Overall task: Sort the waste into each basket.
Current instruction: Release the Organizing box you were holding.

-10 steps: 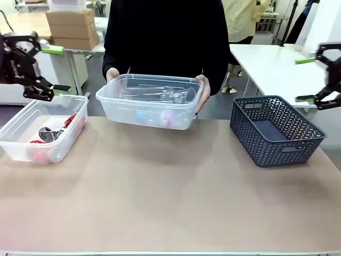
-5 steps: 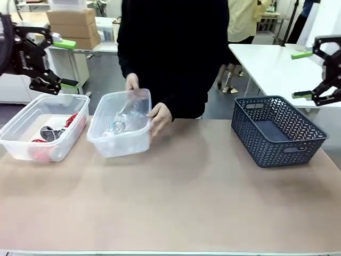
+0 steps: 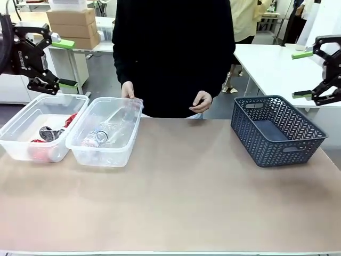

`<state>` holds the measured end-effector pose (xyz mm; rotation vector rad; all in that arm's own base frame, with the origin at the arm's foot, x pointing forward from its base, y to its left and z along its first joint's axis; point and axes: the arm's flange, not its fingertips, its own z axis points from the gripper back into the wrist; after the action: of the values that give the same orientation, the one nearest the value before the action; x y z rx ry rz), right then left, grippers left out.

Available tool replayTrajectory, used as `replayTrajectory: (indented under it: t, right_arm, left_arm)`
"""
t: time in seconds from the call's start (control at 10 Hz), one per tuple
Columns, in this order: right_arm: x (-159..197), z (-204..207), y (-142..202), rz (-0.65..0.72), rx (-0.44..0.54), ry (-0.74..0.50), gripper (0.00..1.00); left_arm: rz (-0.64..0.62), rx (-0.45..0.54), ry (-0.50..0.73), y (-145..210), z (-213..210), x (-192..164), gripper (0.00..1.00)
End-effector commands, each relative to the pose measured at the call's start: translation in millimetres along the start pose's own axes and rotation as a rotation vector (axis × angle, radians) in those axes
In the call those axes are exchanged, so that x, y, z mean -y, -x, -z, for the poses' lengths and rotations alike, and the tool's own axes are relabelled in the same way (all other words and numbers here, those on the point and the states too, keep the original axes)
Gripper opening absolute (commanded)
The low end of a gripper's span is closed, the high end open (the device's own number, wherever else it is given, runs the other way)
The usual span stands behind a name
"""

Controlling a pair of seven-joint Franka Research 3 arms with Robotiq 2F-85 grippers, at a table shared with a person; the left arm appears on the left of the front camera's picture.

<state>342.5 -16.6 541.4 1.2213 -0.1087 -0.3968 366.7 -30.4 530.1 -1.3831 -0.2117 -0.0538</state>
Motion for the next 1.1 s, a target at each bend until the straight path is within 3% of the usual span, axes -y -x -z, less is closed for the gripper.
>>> replayTrajectory:
  t: [0.0,1.0]
  right_arm:
    - [-1.1,-0.2,-2.8,-0.018,-0.01,-0.033,1.0]
    - [-1.1,-0.2,-2.8,-0.018,-0.01,-0.033,1.0]
  left_arm:
    - [-0.006,0.002,0.016,0.9,0.5,1.6,1.0]
    - [-0.006,0.002,0.016,0.9,0.5,1.6,1.0]
